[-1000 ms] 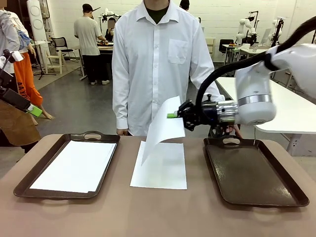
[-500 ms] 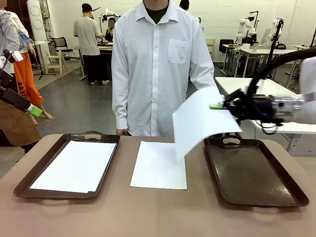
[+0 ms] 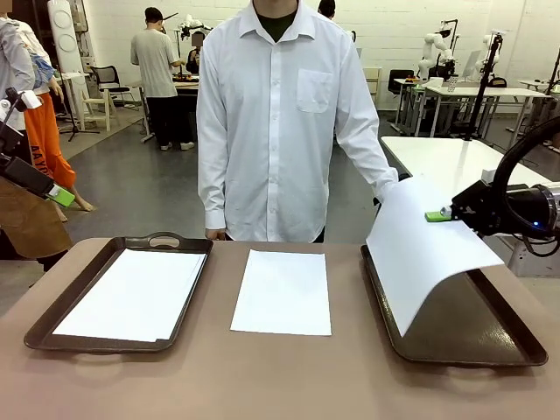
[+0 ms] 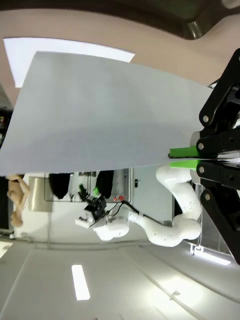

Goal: Sort the A4 documents.
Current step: Place the A4 Paper in the designated Handle tray.

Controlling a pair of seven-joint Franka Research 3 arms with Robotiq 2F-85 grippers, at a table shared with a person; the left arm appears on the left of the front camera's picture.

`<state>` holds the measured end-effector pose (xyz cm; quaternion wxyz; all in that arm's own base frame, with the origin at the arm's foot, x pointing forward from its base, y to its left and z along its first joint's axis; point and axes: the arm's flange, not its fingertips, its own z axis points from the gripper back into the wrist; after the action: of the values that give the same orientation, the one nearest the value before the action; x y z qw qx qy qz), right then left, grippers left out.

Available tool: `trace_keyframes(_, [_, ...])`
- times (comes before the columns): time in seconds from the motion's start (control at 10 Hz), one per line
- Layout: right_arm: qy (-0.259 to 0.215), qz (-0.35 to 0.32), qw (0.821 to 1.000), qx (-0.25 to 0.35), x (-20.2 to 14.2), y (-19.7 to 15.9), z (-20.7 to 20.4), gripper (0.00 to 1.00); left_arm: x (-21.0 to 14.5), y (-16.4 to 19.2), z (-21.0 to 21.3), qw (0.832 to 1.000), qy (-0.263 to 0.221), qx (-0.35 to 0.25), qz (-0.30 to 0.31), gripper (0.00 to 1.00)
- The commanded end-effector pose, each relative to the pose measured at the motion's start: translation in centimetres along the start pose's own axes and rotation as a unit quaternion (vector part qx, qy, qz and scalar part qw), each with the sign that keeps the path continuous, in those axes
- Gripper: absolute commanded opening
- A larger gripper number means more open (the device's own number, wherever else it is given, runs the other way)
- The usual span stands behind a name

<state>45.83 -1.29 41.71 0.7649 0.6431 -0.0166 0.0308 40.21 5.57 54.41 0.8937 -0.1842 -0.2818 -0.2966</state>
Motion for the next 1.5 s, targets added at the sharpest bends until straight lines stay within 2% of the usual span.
trace_keyframes(0.0, [0.021, 0.017, 0.999, -0.022, 0.0, -2.4, 0.0, 0.01, -0.1, -0.1, 0.0, 1.000, 0.002, 0.001, -0.005, 1.00])
trace_keyframes(0.3, [0.026, 0.029, 0.999, -0.021, 0.9, -5.2, 1.0, 0.01, -0.1, -0.1, 0.0, 1.000, 0.002, 0.001, -0.005, 1.00])
trace_keyframes(0.6, [-0.014, 0.043, 0.999, -0.019, 1.9, -7.2, 2.6, 0.01, -0.1, -0.1, 0.0, 1.000, 0.002, 0.001, -0.005, 1.00])
trace_keyframes(0.8, [-0.016, 0.043, 0.998, -0.048, 2.6, -7.6, 3.0, 0.01, -0.1, -0.1, 0.0, 1.000, 0.002, 0.001, -0.005, 1.00])
trace_keyframes(1.1, [-0.021, 0.037, 0.991, -0.126, 3.4, -7.8, 3.2, 0.01, -0.1, -0.1, 0.0, 1.000, 0.002, 0.001, -0.005, 1.00])
trace_keyframes(1.4, [-0.026, 0.031, 0.986, -0.161, 3.9, -8.0, 4.0, 0.01, -0.1, -0.1, 0.0, 1.000, 0.002, 0.001, -0.005, 1.00])
